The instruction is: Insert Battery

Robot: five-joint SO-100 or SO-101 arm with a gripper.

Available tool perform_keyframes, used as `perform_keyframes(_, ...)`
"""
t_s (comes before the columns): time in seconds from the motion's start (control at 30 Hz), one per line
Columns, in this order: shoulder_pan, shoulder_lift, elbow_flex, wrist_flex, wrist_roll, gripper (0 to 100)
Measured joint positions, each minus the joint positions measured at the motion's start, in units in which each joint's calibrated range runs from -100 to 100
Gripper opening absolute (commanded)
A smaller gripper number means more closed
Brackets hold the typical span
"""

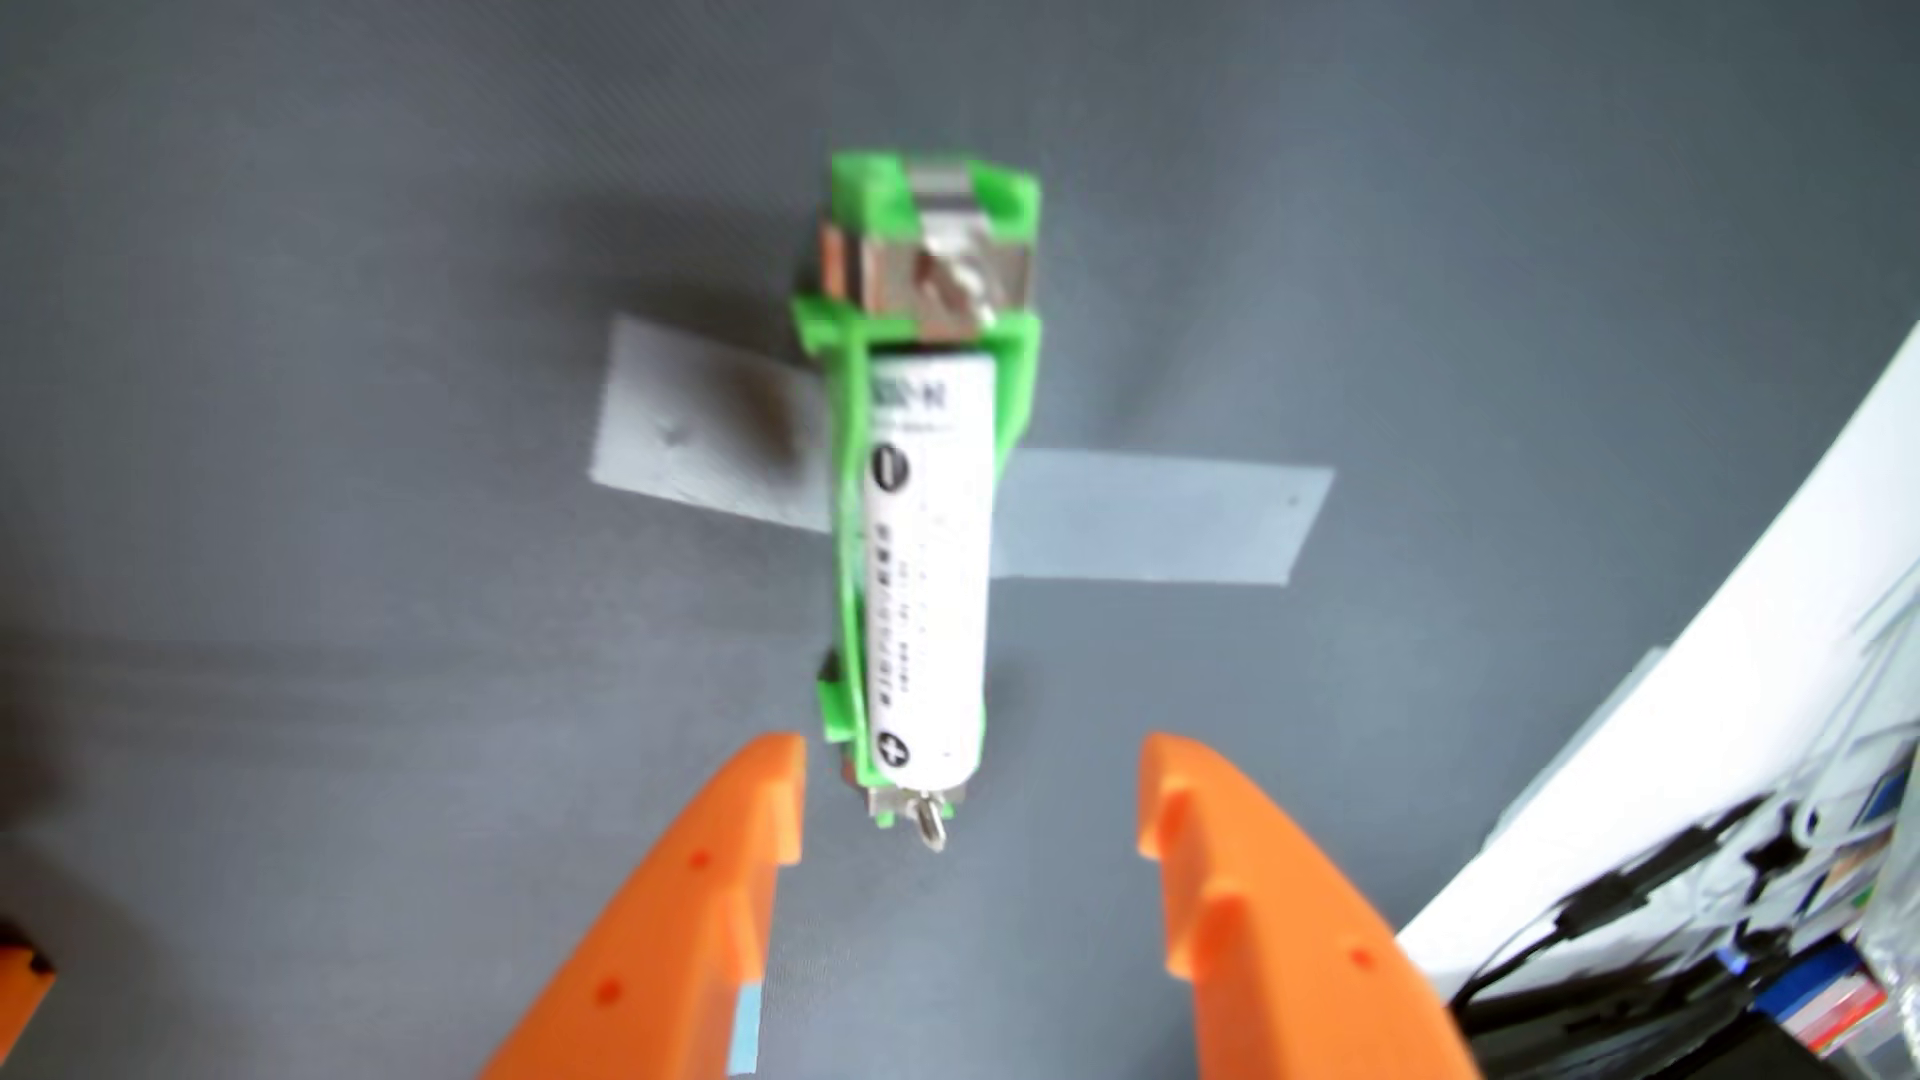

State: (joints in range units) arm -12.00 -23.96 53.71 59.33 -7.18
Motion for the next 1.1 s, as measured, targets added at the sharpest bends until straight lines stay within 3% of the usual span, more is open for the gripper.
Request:
perform_keyframes(0.07, -0.6, -0.9, 0.0, 0.9, 0.0, 16)
perform_keyframes(0.2, -0.6, -2.1, 0.0, 1.3, 0.0, 1)
perform_keyframes(1.1, 2.5, 0.6, 0.0, -4.7, 0.0, 2)
